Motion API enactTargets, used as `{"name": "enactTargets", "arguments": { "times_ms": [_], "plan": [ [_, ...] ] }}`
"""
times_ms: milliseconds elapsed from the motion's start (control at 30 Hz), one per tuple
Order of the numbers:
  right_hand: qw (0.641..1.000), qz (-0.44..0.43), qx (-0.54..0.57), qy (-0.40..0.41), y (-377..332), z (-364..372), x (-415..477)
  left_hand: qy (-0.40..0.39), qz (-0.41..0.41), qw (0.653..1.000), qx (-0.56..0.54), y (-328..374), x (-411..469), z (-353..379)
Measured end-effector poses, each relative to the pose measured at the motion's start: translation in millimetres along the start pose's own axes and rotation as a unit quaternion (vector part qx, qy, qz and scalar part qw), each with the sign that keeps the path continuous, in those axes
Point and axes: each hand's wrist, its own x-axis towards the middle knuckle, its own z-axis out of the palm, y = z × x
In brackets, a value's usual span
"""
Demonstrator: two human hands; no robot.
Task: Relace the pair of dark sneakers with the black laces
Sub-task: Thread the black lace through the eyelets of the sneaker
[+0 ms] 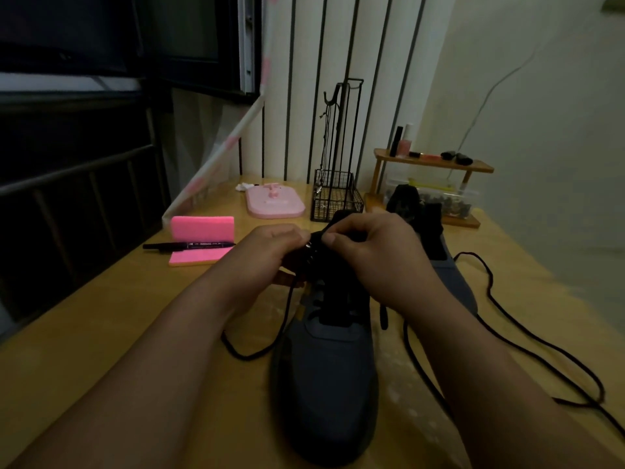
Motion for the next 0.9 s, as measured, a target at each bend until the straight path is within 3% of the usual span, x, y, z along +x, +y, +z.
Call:
{"name": "enactTargets", "arguments": {
  "times_ms": [667, 733, 767, 833, 867, 900],
  "plan": [
    [0.998, -0.026, -0.052, -0.013, -13.2, -6.6, -5.9, 0.017, 0.054, 0.998, 0.043, -3.4, -0.1, 0.8],
    [0.999, 0.013, 0.009, -0.043, -16.6, -18.6, -6.7, 0.075, 0.038, 0.995, -0.054, -4.4, 4.5, 1.9],
    [0.995, 0.039, 0.063, -0.064, -17.8, -26.7, -7.3, 0.1, 0.018, 0.98, -0.172, -3.7, 7.1, -0.1],
    [0.977, 0.083, 0.175, -0.085, -18.0, -43.3, -8.4, 0.114, -0.01, 0.894, -0.433, -0.6, 10.5, -9.7],
    [0.97, 0.089, 0.213, -0.081, -16.9, -49.3, -8.5, 0.118, -0.019, 0.849, -0.515, -1.8, 12.0, -16.2],
    [0.966, 0.086, 0.234, -0.072, -15.4, -52.8, -8.3, 0.121, -0.029, 0.83, -0.544, -3.3, 12.8, -21.3]
  ]
}}
